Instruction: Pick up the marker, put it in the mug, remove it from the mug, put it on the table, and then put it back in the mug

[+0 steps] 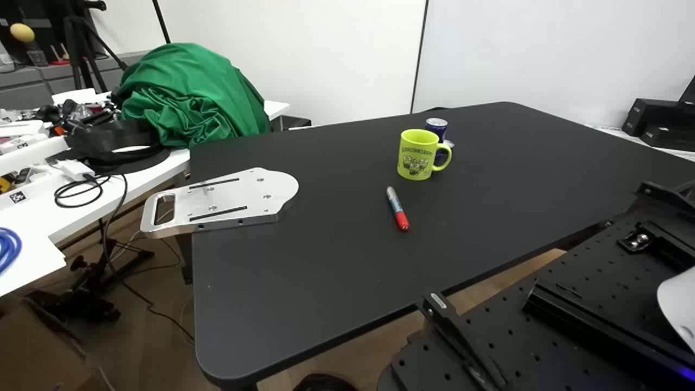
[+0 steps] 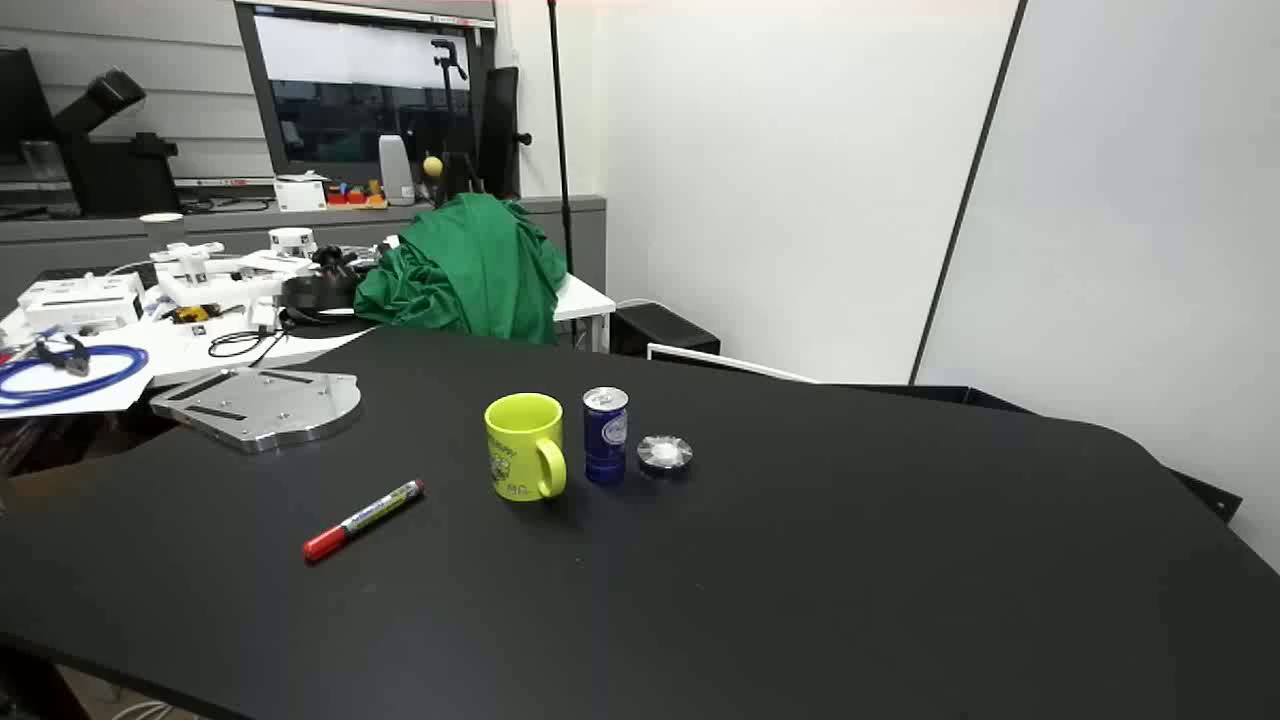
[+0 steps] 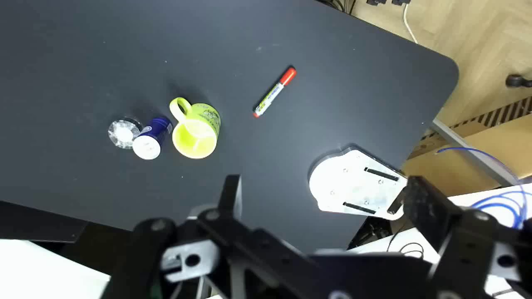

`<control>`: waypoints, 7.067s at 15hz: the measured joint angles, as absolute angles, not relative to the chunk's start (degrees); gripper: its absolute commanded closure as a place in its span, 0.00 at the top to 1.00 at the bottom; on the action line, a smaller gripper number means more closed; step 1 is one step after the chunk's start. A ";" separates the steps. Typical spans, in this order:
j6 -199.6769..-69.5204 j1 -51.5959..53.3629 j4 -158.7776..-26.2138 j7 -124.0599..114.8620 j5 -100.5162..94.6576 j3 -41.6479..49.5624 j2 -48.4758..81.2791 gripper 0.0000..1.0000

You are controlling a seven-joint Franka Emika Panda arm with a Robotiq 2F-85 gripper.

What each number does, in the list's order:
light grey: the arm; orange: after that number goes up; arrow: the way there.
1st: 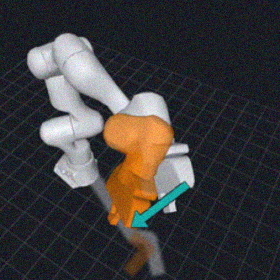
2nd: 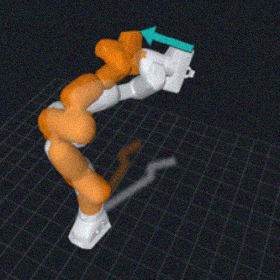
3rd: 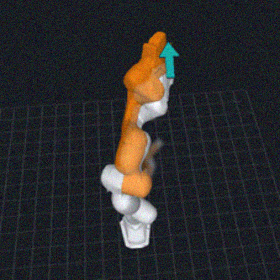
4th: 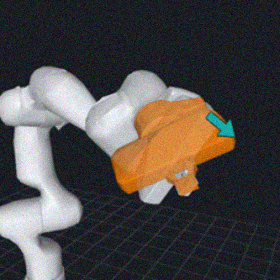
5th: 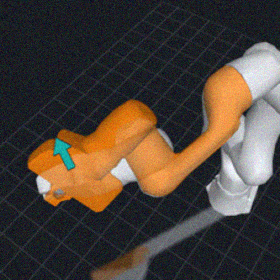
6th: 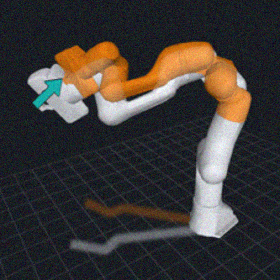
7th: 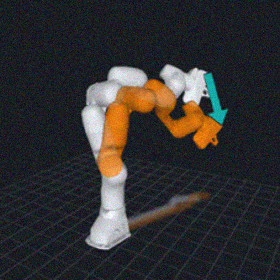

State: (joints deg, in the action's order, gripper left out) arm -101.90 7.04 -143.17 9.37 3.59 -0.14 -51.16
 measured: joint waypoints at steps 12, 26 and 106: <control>-102.06 7.04 -143.18 9.37 3.59 -0.14 -51.26 1.00; -123.73 -4.63 -143.30 -3.70 -1.10 -1.47 -41.06 1.00; -178.13 15.64 -139.07 -24.40 17.20 6.99 34.40 0.06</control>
State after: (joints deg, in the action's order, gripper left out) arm -178.13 15.64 -139.07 -24.40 17.20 6.99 34.40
